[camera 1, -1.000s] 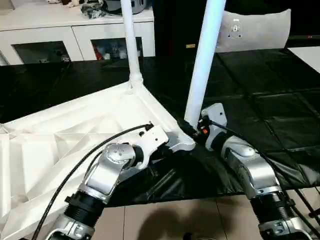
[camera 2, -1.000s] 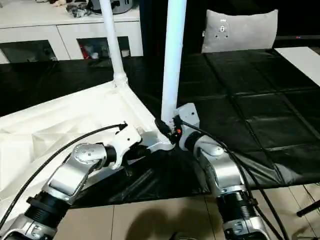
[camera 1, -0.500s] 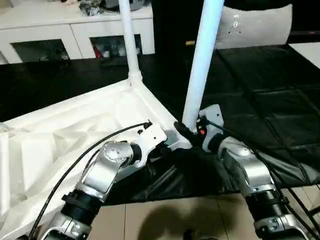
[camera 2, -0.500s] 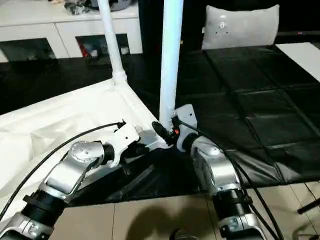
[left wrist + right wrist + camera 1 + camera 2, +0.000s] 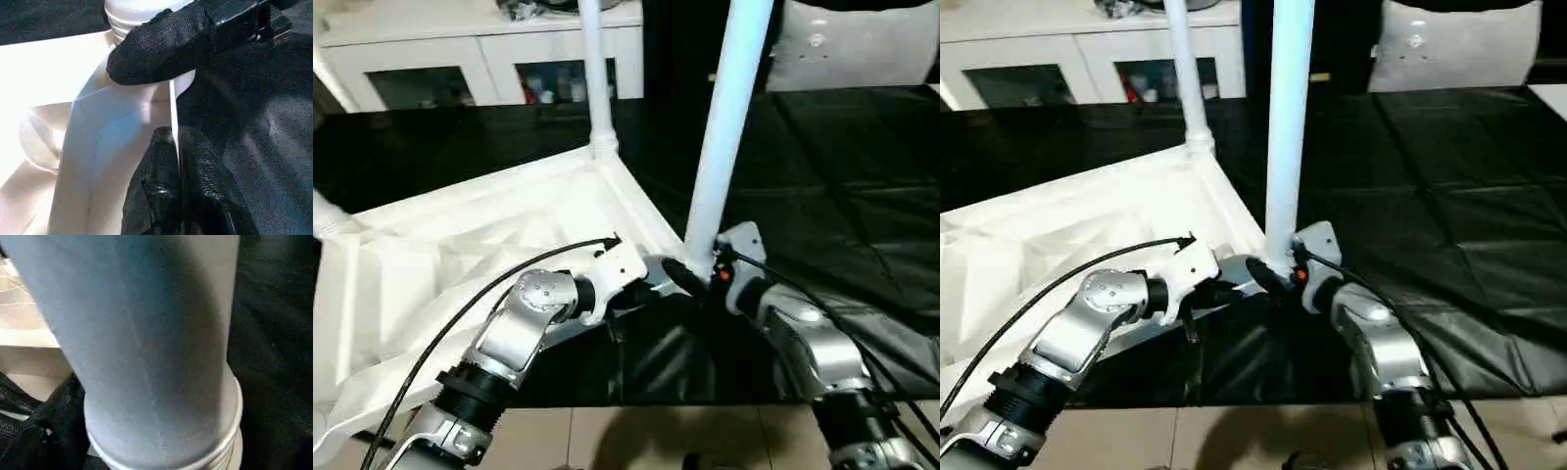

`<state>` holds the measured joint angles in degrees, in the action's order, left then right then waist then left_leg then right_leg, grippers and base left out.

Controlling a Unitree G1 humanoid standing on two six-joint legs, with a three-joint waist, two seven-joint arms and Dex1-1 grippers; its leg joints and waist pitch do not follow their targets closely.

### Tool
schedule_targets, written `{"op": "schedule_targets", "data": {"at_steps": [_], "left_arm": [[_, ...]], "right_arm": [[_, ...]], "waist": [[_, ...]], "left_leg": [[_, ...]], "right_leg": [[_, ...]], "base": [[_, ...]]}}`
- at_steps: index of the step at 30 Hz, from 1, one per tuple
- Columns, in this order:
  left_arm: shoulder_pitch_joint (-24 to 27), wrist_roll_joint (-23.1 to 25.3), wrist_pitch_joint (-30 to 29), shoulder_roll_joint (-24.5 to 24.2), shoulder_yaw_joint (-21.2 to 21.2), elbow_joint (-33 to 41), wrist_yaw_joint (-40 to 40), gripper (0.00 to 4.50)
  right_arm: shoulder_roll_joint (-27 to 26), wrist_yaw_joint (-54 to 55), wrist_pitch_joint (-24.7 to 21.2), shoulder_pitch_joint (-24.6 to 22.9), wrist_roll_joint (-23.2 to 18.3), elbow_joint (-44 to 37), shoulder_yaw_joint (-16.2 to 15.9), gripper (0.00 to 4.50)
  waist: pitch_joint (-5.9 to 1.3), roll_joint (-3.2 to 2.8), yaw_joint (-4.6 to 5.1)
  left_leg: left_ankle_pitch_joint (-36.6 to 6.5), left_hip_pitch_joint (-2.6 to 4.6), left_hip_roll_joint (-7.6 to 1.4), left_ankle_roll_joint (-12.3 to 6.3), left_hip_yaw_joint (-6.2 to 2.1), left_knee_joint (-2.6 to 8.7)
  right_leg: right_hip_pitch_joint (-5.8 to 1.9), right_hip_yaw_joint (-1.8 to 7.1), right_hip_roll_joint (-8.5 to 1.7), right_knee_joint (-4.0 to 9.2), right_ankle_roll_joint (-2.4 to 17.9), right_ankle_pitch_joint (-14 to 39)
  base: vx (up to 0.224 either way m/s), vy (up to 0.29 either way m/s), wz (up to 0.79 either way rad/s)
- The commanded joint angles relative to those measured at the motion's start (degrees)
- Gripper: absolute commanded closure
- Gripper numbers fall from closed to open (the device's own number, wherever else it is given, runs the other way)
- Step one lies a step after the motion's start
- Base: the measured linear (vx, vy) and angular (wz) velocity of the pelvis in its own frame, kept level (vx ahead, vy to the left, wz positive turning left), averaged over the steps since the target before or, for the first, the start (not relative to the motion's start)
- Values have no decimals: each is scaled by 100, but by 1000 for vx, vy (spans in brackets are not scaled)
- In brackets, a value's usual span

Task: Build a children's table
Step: Insert table leg to table base, then rotate leg to tighten

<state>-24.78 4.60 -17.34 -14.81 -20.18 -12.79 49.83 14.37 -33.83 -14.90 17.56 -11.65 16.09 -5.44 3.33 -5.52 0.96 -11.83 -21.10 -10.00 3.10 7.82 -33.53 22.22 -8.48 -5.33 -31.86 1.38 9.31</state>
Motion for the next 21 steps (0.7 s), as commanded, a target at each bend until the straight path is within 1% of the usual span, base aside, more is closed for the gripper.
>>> {"op": "schedule_targets", "data": {"at_steps": [1,2,3,4,5,6,7,8,9,10,11,12,14,15,16,18,21], "left_arm": [[-88,72,60,-160,53,-172,-12,450],[-96,62,85,-172,55,-202,0,450],[-111,56,147,-204,50,-259,45,450],[-125,54,198,-228,44,-308,75,450],[-125,54,198,-228,44,-308,75,450],[-132,53,222,-237,41,-333,86,450],[-161,57,344,-305,10,-447,173,450],[-186,40,431,-355,1,-549,231,450],[-186,40,431,-355,1,-549,231,450],[-221,40,526,-394,-11,-645,292,450],[-221,40,526,-394,-11,-645,292,450],[-243,35,588,-415,-25,-698,333,450],[-313,26,788,-473,-56,-860,457,450],[-326,25,824,-486,-63,-888,490,450],[-378,20,1026,-552,-102,-1008,663,450],[-417,6,1192,-632,-156,-1104,874,450],[-456,-24,1471,-739,-243,-1214,1135,450]], "right_arm": [[94,-174,-175,-255,45,5,-138,6],[134,-224,-171,-293,35,-57,-138,6],[216,-313,-147,-358,16,-161,-131,6],[270,-374,-117,-389,5,-212,-130,6],[270,-374,-117,-389,5,-212,-130,6],[293,-401,-100,-400,1,-230,-131,6],[466,-623,-53,-504,-39,-418,-133,6],[623,-821,-42,-603,-84,-604,-125,6],[623,-821,-42,-603,-84,-604,-125,6],[733,-948,-22,-650,-101,-693,-117,6],[733,-948,-22,-650,-101,-693,-117,6],[785,-1008,-17,-673,-102,-731,-110,6],[974,-1197,47,-724,-116,-811,-84,6],[1015,-1237,58,-729,-127,-824,-71,6],[1195,-1406,75,-733,-190,-874,-3,6],[1382,-1576,114,-697,-247,-899,72,6],[1549,-1850,46,-620,-411,-948,150,6]], "waist": [[-397,77,-70],[-393,68,-107],[-389,73,-113],[-378,72,-134],[-374,69,-127],[-366,71,-124],[-359,64,-124],[-365,52,-145],[-363,62,-148],[-378,54,-159],[-377,57,-168],[-388,61,-163],[-400,73,-170],[-398,69,-176],[-404,81,-182],[-419,69,-203],[-421,76,-216]], "left_leg": [[-501,-85,-288,-769,-42,338],[-562,-75,-284,-770,-26,335],[-597,-79,-283,-759,-26,338],[-732,-65,-288,-715,-23,349],[-814,-66,-290,-686,-28,359],[-960,-51,-285,-621,-18,366],[-1049,-41,-280,-583,-18,368],[-1102,-14,-294,-551,-15,368],[-1088,-25,-294,-559,-22,369],[-1058,-29,-300,-560,-25,370],[-1059,-30,-297,-572,-24,364],[-1011,-46,-298,-573,-31,365],[-959,-38,-287,-622,-18,342],[-935,-35,-288,-638,-15,338],[-902,-34,-288,-668,-13,333],[-812,-29,-293,-709,-12,319],[-778,-35,-272,-784,-2,300]], "right_leg": [[-380,396,-432,241,1221,605],[-376,395,-430,258,1183,778],[-381,394,-429,265,1151,883],[-373,389,-421,295,1071,1159],[-377,388,-423,304,1037,1298],[-362,382,-411,338,959,1561],[-352,380,-405,369,876,1762],[-333,388,-403,376,821,1851],[-339,387,-389,375,803,1822],[-344,391,-387,354,835,1701],[-343,390,-386,355,842,1664],[-361,389,-393,326,895,1546],[-360,386,-395,326,920,1494],[-353,389,-395,330,917,1496],[-358,388,-390,326,908,1495],[-357,397,-395,306,920,1410],[-355,384,-387,309,948,1357]], "base": [[0,0,0],[0,0,0],[0,0,0],[0,0,0],[0,0,0],[0,0,0],[0,0,0],[0,0,0],[0,0,0],[0,0,0],[0,0,0],[0,0,0],[0,0,0],[0,0,0],[0,0,0],[0,0,0],[0,0,0]]}}
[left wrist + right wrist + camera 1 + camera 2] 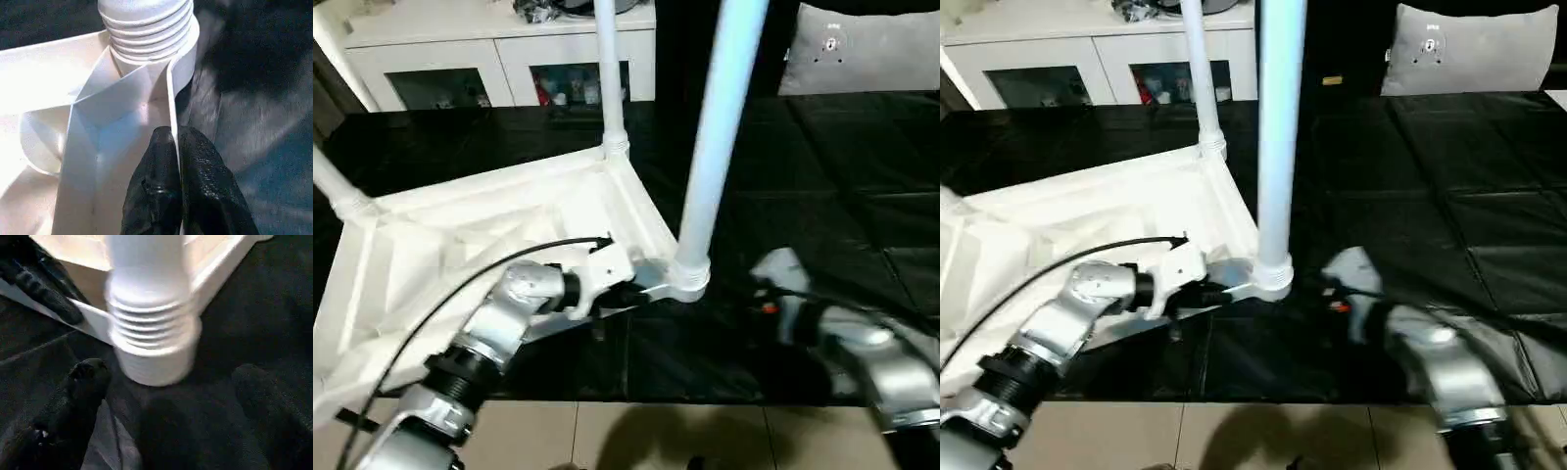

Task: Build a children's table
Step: Rotate leg to tighten

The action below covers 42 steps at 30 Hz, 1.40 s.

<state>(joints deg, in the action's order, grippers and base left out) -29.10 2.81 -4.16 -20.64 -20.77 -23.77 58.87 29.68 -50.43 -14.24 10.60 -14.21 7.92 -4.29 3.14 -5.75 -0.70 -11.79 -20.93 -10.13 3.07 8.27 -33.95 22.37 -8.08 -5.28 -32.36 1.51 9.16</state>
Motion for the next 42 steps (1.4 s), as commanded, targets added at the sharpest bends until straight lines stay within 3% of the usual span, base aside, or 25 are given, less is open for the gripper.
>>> {"op": "schedule_targets", "data": {"at_steps": [1,6,13,14,21,23,24,29,33,42], "left_arm": [[-26,152,173,-169,-196,-123,265,450],[-98,184,692,-324,-351,-312,693,450],[-135,120,1077,-386,-457,-396,1062,450],[-118,75,1157,-394,-494,-354,1188,450],[-110,38,1281,-387,-484,-358,1303,450],[-88,36,1290,-398,-492,-326,1330,450],[-78,33,1297,-407,-498,-308,1346,450],[-76,36,1331,-417,-501,-312,1383,450],[-72,48,1339,-431,-504,-308,1397,450],[-20,-32,1260,-412,-483,-268,1433,450]], "right_arm": [[39,-231,-31,87,-175,-140,41,6],[369,-880,-224,223,-316,-390,-114,6],[387,-1187,-139,495,-225,-259,-367,6],[354,-1297,-113,609,-168,-150,-474,6],[231,-1313,113,852,157,224,-737,6],[106,-1282,125,970,172,363,-794,21],[54,-1298,133,1020,177,418,-831,21],[-38,-1371,200,1121,197,572,-873,64],[-77,-1430,268,1162,213,675,-861,102],[-119,-1526,51,993,75,545,-910,165]], "waist": [[-409,102,-56],[-418,125,-178],[-416,146,-278],[-426,172,-298],[-458,185,-316],[-467,184,-324],[-470,220,-326],[-466,189,-348],[-471,226,-357],[-472,206,-382]], "left_leg": [[-776,-53,-262,-784,-48,339],[-625,-38,-287,-855,-37,313],[-805,-20,-294,-647,-15,325],[-794,-15,-294,-629,-18,322],[-567,-27,-288,-678,6,296],[-495,-35,-280,-696,9,285],[-460,-43,-281,-723,15,280],[-468,-29,-291,-721,16,278],[-439,-39,-283,-714,19,276],[-459,-31,-286,-685,19,273]], "right_leg": [[-378,343,-396,349,937,1372],[-350,352,-383,320,936,1403],[-315,382,-387,323,834,1808],[-312,389,-389,302,863,1753],[-308,419,-388,244,1004,1344],[-316,417,-385,233,1030,1276],[-317,415,-381,226,1038,1244],[-304,420,-382,227,1007,1344],[-315,419,-383,210,1017,1290],[-306,422,-371,221,980,1359]], "base": [[0,0,0],[0,0,0],[0,0,0],[0,0,0],[0,0,0],[0,0,0],[0,0,0],[0,0,0],[0,0,0],[0,0,0]]}}
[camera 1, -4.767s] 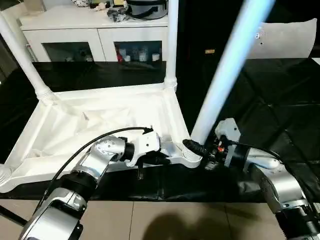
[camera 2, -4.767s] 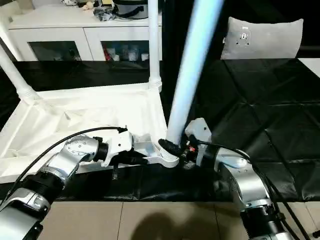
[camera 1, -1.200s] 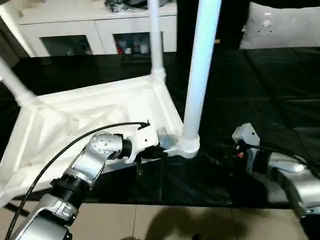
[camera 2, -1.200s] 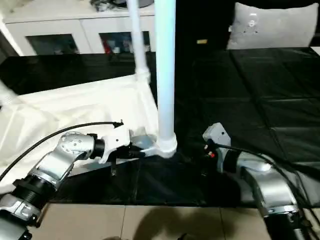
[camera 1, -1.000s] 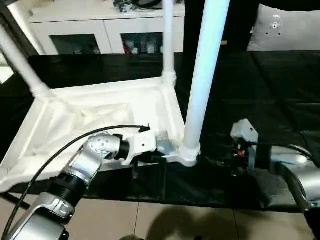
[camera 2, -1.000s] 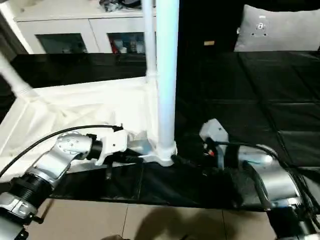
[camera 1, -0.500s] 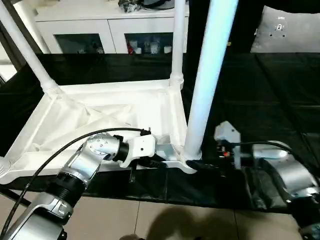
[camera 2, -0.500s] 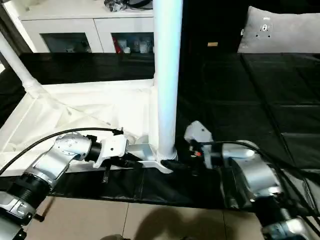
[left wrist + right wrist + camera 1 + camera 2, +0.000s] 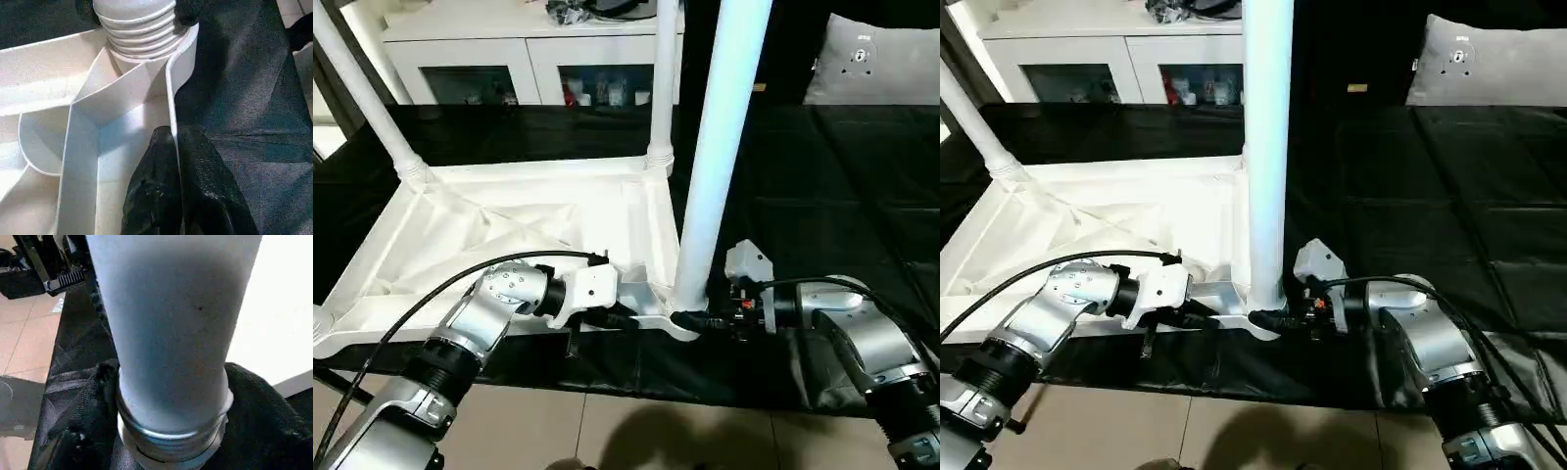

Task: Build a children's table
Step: Rotate leg to tighten

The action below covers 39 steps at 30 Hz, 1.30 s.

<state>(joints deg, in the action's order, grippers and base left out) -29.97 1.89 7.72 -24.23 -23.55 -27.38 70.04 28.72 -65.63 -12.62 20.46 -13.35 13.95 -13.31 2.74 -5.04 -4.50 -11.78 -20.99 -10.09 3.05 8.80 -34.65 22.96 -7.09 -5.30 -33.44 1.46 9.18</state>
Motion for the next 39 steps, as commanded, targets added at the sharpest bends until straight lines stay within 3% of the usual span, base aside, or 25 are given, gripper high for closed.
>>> {"op": "schedule_targets", "data": {"at_steps": [1,2,5,6,7,8,11,12,13,15,16,18,19,22,25,26,27,28,34,39], "left_arm": [[142,-84,-118,4,-137,225,309,450],[142,-84,-118,4,-137,225,309,450],[288,-89,-904,271,49,532,-373,450],[311,-93,-1113,362,105,587,-569,450],[325,-101,-1249,424,143,624,-691,450],[355,-104,-1456,521,172,731,-855,450],[451,-89,-2079,865,183,1148,-1335,450],[459,-81,-2136,902,182,1188,-1378,450],[494,-2,-2458,1132,183,1388,-1682,450],[490,166,-2595,1319,132,1459,-1968,450],[453,386,-2675,1585,75,1456,-2385,450],[428,423,-2661,1711,85,1425,-2561,450],[413,424,-2706,1772,116,1423,-2669,450],[363,489,-2805,1852,150,1403,-2884,450],[334,582,-2766,1775,129,1344,-2895,450],[340,597,-2783,1771,134,1356,-2901,450],[351,622,-2782,1719,176,1343,-2880,450],[347,620,-2770,1702,189,1324,-2872,450],[186,613,-2474,1389,320,817,-2791,450],[116,562,-2268,1140,314,634,-2494,450]], "right_arm": [[-77,50,-272,-84,-41,-181,-36,172],[-77,50,-272,-84,-41,-181,-36,172],[-587,943,-739,-206,42,-288,18,175],[-735,1199,-806,-214,78,-259,46,176],[-828,1360,-838,-218,102,-236,66,176],[-1016,1617,-904,-204,94,-181,123,176],[-1608,2573,-1062,-64,202,115,306,176],[-1657,2656,-1085,-48,220,142,324,177],[-1933,3138,-1224,49,356,311,415,177],[-2160,3563,-1285,162,465,520,498,177],[-2414,4171,-1251,329,593,854,638,177],[-2460,4320,-1174,372,612,973,690,177],[-2486,4304,-1166,362,575,983,733,177],[-2539,4290,-1156,302,483,941,866,107],[-2452,4145,-1060,173,471,775,914,97],[-2449,4136,-1041,163,478,760,931,66],[-2360,3985,-965,76,440,613,997,66],[-2321,3933,-941,51,418,571,1002,64],[-1469,3011,-659,-389,329,-137,980,5],[-781,2182,-565,-664,188,-612,1016,5]], "waist": [[-433,137,-7],[-436,133,-9],[-425,128,9],[-401,120,49],[-384,128,89],[-371,160,140],[-332,150,253],[-321,153,328],[-321,160,379],[-313,159,468],[-304,158,525],[-304,156,581],[-318,180,584],[-329,172,546],[-352,153,491],[-347,132,480],[-349,133,475],[-362,146,445],[-380,139,300],[-369,126,240]], "left_leg": [[-443,-27,-296,-678,-35,345],[-436,-26,-293,-682,-32,342],[-489,-22,-312,-619,-39,362],[-557,-29,-311,-527,-40,386],[-872,5,-275,-381,-37,407],[-1054,-12,-256,-295,-53,422],[-1452,28,-256,-145,-66,452],[-1564,5,-233,-97,-87,455],[-1704,36,-225,-83,-94,456],[-1782,40,-213,-76,-101,446],[-1853,70,-196,-82,-96,431],[-1954,89,-171,-114,-103,412],[-1950,80,-171,-165,-100,408],[-1872,62,-189,-239,-104,428],[-1697,56,-215,-287,-95,435],[-1675,53,-223,-289,-95,445],[-1606,13,-222,-307,-100,455],[-1559,27,-235,-327,-91,453],[-1164,11,-231,-453,-63,429],[-1170,4,-241,-535,-66,437]], "right_leg": [[-370,326,-370,315,994,1323],[-366,325,-370,313,1010,1308],[-365,334,-373,322,1008,1346],[-354,336,-374,335,1011,1426],[-348,306,-364,409,905,1899],[-380,293,-365,438,764,2228],[-347,288,-374,503,600,2772],[-359,261,-374,529,531,2933],[-336,252,-365,563,456,3072],[-332,241,-361,578,432,3153],[-292,225,-353,623,399,3269],[-288,190,-352,675,329,3396],[-293,197,-349,674,307,3346],[-298,227,-350,649,360,3118],[-296,271,-357,601,508,2709],[-302,279,-360,587,549,2629],[-344,275,-355,562,589,2499],[-341,287,-360,553,616,2378],[-385,310,-351,507,730,1909],[-393,303,-347,511,718,1971]], "base": [[0,0,0],[0,0,0],[0,0,0],[0,0,0],[0,0,0],[0,0,0],[0,0,0],[0,0,0],[0,0,0],[0,0,0],[0,0,0],[0,0,0],[0,0,0],[0,0,0],[0,0,0],[0,0,0],[0,0,0],[0,0,0],[0,0,0],[0,0,0]]}}
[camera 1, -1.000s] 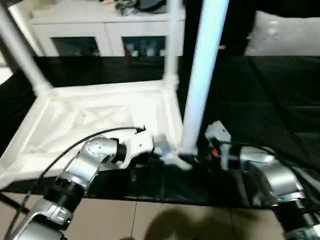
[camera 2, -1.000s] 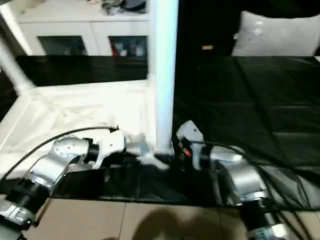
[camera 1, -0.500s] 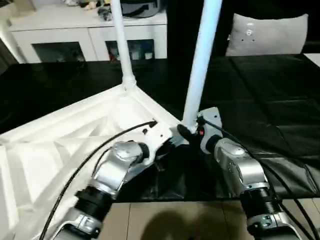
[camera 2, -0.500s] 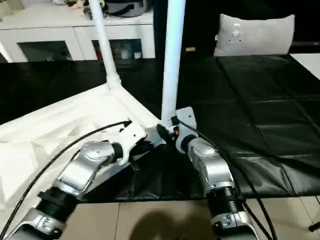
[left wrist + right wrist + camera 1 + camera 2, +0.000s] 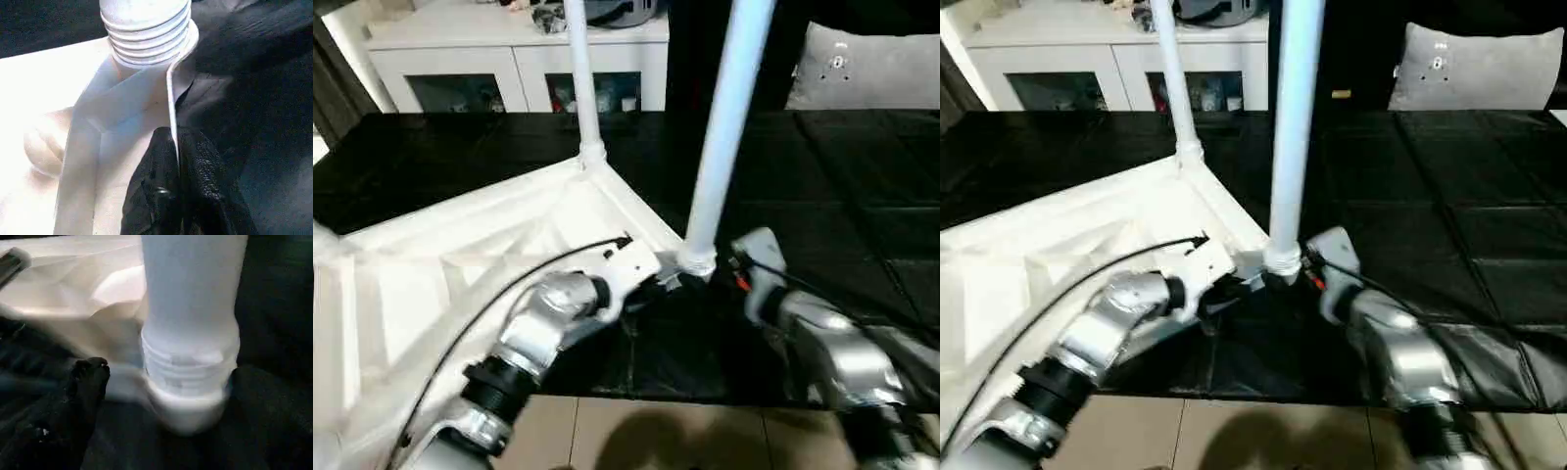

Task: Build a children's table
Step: Rotate leg to tighten

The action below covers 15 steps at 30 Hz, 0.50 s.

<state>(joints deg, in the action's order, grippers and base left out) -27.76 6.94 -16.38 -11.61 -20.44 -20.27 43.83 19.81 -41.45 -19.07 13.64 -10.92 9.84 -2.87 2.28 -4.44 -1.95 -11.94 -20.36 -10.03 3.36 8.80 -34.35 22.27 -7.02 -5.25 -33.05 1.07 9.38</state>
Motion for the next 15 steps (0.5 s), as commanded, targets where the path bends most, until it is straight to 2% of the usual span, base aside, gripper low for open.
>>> {"op": "schedule_targets", "data": {"at_steps": [1,2,4,8,9,10,11,13,15], "left_arm": [[-97,33,221,-213,-25,-88,290,450],[-97,33,221,-213,-25,-88,290,450],[-66,-42,378,-368,-92,-89,630,450],[-13,-143,740,-640,-278,-127,1212,450],[19,-189,919,-752,-349,-120,1473,450],[51,-215,1112,-902,-441,-111,1778,450],[52,-215,1121,-908,-444,-110,1789,450],[48,-218,1533,-1155,-583,-165,2279,450],[17,-215,1747,-1254,-632,-213,2483,450]], "right_arm": [[318,-428,140,3,-72,-230,5,5],[318,-428,140,3,-72,-230,5,5],[647,-776,213,4,-133,-279,40,5],[986,-1274,256,87,-226,-274,30,5],[1093,-1431,314,145,-197,-258,-19,5],[1210,-1605,381,232,-139,-207,-101,5],[1214,-1611,382,235,-137,-205,-104,5],[1416,-2081,476,314,-149,-182,-328,5],[1487,-2340,439,319,-212,-233,-436,5]], "waist": [[-322,76,-7],[-325,74,-6],[-319,79,-7],[-310,93,-14],[-314,122,-18],[-315,102,-29],[-313,122,-25],[-315,130,-58],[-310,116,-89]], "left_leg": [[-1165,-67,-245,-562,-68,409],[-1179,-68,-246,-561,-72,411],[-1244,-45,-249,-571,-62,405],[-1261,-50,-246,-599,-62,406],[-1248,-52,-251,-610,-64,408],[-1227,-49,-263,-612,-71,412],[-1236,-46,-268,-619,-62,413],[-1202,-38,-284,-625,-65,417],[-1226,-20,-291,-623,-53,415]], "right_leg": [[-326,291,-355,475,746,2007],[-332,285,-359,477,743,2048],[-310,293,-357,495,737,2179],[-304,287,-363,496,738,2300],[-304,289,-365,503,737,2302],[-297,296,-370,484,754,2285],[-289,297,-367,490,763,2279],[-287,310,-370,455,816,2198],[-279,317,-377,459,838,2205]], "base": [[0,0,0],[0,0,0],[0,0,0],[0,0,0],[0,0,0],[0,0,0],[0,0,0],[0,0,0],[0,0,0]]}}
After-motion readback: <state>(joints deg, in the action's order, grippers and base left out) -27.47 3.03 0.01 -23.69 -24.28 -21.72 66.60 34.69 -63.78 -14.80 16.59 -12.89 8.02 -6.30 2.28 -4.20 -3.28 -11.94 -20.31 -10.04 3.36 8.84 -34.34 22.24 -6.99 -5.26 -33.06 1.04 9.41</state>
